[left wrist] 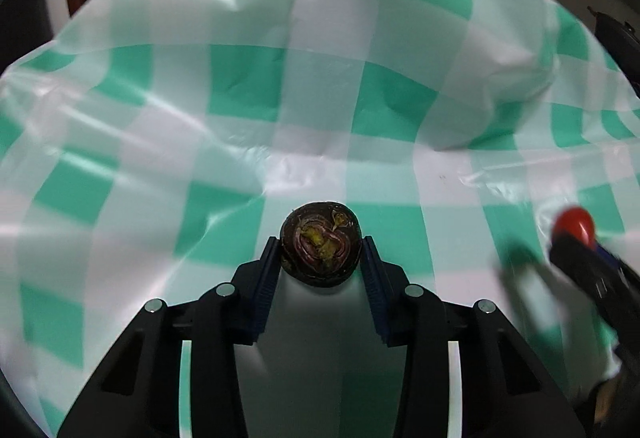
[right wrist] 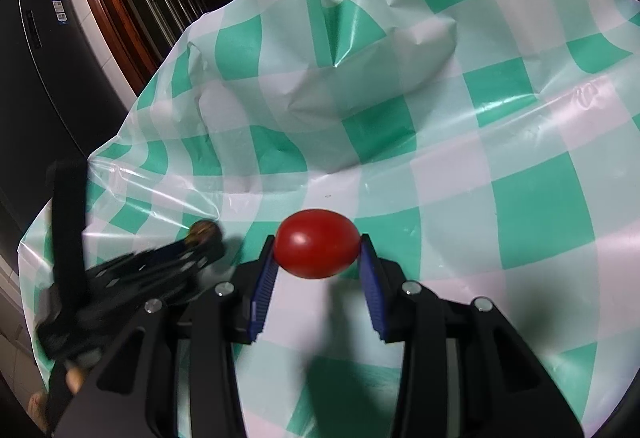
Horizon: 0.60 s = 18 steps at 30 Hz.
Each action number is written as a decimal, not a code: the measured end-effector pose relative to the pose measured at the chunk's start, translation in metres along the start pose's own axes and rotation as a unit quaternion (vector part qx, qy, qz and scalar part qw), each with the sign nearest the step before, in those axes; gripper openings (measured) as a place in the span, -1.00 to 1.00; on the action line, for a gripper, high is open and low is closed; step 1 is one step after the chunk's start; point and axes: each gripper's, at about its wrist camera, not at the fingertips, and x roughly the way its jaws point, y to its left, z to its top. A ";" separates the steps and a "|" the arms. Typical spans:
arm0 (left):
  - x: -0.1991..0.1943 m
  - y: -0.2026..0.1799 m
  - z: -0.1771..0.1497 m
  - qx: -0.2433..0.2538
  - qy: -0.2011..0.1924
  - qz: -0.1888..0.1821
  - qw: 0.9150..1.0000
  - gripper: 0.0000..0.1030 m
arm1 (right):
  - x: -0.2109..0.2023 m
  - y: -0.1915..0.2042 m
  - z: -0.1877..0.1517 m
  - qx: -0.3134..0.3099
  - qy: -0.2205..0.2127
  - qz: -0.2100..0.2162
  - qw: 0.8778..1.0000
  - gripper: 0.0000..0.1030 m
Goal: Organize fruits
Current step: 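Grasp the last cherry tomato with the right tool while the left tool grasps a water chestnut, then carry the tomato and water chestnut into the white box and open both tools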
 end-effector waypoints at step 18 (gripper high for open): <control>-0.097 0.059 -0.091 -0.030 -0.013 0.014 0.999 -0.24 | -0.003 -0.001 -0.001 0.010 -0.004 -0.025 1.000 -0.21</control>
